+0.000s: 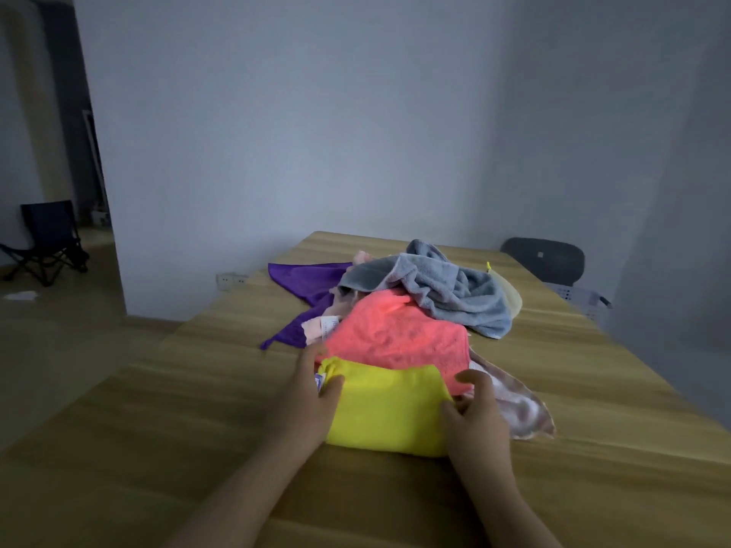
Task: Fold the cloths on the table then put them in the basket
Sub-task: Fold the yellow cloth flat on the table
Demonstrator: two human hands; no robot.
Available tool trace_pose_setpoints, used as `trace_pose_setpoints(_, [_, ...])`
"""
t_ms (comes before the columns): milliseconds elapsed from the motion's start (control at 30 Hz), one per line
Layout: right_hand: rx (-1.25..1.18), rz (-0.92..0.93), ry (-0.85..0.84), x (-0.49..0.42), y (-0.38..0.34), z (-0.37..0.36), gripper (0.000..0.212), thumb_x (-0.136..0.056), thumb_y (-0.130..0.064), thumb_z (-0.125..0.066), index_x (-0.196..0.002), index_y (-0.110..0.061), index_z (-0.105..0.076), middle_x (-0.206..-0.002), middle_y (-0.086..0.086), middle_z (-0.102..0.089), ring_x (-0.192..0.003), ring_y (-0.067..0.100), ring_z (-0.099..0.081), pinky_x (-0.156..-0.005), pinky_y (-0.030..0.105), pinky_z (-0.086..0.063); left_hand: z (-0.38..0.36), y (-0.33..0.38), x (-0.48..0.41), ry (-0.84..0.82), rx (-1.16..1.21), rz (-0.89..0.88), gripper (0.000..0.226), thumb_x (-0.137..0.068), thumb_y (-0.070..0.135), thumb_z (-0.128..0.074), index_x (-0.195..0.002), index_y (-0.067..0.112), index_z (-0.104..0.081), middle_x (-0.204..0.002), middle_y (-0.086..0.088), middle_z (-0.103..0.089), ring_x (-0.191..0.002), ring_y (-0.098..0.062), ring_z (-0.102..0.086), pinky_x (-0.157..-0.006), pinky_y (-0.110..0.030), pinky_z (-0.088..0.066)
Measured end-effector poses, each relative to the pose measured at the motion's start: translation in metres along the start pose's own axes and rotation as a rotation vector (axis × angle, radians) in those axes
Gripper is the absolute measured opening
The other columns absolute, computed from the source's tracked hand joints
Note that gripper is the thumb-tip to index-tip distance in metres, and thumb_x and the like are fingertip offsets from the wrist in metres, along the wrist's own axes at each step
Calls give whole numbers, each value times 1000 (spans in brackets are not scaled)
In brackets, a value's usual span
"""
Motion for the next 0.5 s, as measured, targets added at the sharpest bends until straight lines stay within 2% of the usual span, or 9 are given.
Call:
trace_pose_setpoints(67, [52,13,1,-1,0,4,33,-84,-13,-49,-111,-30,-41,-82,-3,-59,-72,22,-58,-57,28,-38,-5,2,-2,-94,-5,-57,36,-93,22,-49,-98,54,-34,-95,6,-55,-83,-15,-55,-74,-32,-43])
trace_pose_setpoints(133, [92,35,-37,-2,-2,4,36,-84,-14,-47,-112,-35,-40,-92,-6,-57,-80,21,-58,-59,28,-37,-11,4,-2,-201,-50,-91,39,-94,20,-47,-82,57,-42,-85,2,-55,-76,-17,-55,-69,-33,-43])
trace_pose_setpoints(200, [76,53,-89,-3,-3,2,33,-86,-16,-46,-111,-37,-44,-87,-8,-56,-76,18,-56,-62,30,-39,-18,6,-2,-286,8,-101,42,-93,19,-51,-74,56,-55,-88,11,-61,-85,-13,-57,-76,-29,-45])
trace_pose_setpoints(267, [70,73,-134,-3,-5,-1,26,-91,-20,-46,-109,-37,-48,-72,-9,-53,-64,11,-49,-61,28,-39,-22,5,0,-345,85,-94,35,-89,25,-60,-74,57,-62,-100,28,-57,-97,2,-52,-77,-14,-40])
trace_pose_setpoints(300, [77,95,-136,-3,-5,-1,25,-92,-19,-47,-110,-36,-50,-67,-9,-50,-59,9,-46,-59,27,-37,-23,5,1,-353,97,-93,30,-86,29,-64,-80,58,-61,-107,27,-53,-102,4,-48,-78,-11,-38])
trace_pose_setpoints(400, [73,132,-63,-1,-5,5,32,-91,-8,-46,-112,-30,-54,-58,-5,-48,-50,7,-41,-49,24,-31,-23,0,3,-329,67,-87,32,-82,33,-69,-91,59,-53,-115,22,-47,-105,2,-44,-78,-14,-39])
trace_pose_setpoints(500, [133,78,-31,5,-3,10,31,-88,-9,-43,-107,-29,-56,-72,0,-57,-62,15,-51,-54,26,-36,-23,4,6,-274,-11,-63,29,-82,34,-67,-90,57,-52,-106,21,-51,-93,1,-49,-76,-18,-40])
Point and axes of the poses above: each hand's wrist, its own x-axis away from the middle knuckle, its own z-axis out of the back of the hand, y = z × x, the point moved 8 cm from there along -x, towards the middle knuckle
